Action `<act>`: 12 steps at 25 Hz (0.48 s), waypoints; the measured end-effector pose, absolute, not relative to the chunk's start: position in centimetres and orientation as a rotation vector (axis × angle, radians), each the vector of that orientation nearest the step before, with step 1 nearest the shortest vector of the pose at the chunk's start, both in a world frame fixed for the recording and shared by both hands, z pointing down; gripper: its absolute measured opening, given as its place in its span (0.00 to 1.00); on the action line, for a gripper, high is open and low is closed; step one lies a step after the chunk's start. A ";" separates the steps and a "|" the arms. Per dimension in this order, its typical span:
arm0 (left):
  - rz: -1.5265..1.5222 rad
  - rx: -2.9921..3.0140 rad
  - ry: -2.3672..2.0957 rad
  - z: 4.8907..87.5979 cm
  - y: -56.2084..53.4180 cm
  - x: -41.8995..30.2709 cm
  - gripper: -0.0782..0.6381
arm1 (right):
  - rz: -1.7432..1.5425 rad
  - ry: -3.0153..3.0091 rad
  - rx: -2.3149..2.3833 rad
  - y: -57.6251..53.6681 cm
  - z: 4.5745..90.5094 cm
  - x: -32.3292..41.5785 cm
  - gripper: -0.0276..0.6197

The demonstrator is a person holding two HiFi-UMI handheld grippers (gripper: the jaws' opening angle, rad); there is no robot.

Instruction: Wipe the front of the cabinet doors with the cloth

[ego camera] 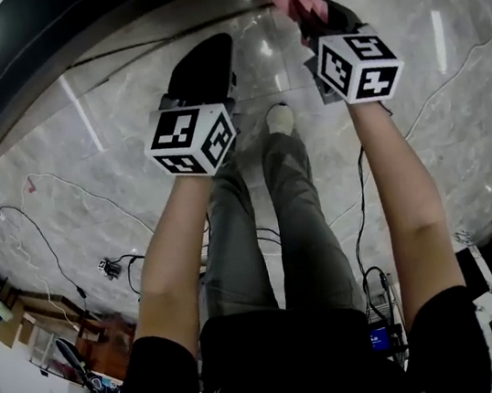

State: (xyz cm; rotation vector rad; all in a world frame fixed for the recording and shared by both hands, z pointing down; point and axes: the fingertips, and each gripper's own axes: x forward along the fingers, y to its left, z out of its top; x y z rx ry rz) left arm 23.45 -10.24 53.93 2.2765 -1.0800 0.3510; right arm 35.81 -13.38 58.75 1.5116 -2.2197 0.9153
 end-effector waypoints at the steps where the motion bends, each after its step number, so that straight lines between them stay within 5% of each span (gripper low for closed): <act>1: 0.352 2.280 -1.070 54.1 -10.2 24.2 0.12 | 0.918 -2.208 1.525 -13.4 59.0 36.8 0.11; 12: 0.353 2.318 -0.973 54.2 -8.2 29.2 0.12 | 0.933 -2.167 1.650 -10.8 58.1 42.1 0.11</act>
